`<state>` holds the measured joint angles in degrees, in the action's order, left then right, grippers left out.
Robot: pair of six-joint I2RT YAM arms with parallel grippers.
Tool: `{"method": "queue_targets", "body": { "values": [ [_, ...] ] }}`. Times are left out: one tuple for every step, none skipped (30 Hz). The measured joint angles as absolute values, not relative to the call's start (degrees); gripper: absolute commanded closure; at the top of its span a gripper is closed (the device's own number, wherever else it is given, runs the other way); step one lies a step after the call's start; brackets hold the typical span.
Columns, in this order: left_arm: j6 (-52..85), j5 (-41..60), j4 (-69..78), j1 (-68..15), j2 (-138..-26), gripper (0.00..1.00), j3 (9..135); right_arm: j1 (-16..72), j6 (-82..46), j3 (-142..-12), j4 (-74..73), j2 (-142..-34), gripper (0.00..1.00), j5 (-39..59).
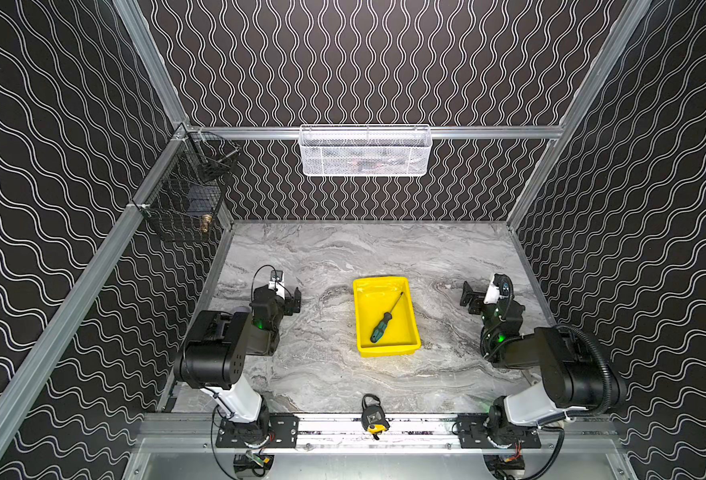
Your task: Put the screwdriver in the bin
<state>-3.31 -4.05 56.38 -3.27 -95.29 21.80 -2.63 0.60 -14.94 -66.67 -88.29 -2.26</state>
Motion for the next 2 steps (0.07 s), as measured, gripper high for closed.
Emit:
{"method": "queue_targets", "body": {
  "values": [
    [-3.31,-4.05,56.42,-3.27,-95.29,0.01,21.8,-2.63,0.6,-14.94,-66.67,-88.29,0.0,-2.26],
    [-3.31,-4.05,56.42,-3.27,-95.29,0.01,21.8,-2.63,0.6,-14.96,-66.67,-88.29,0.0,-2.26]
  ]
}}
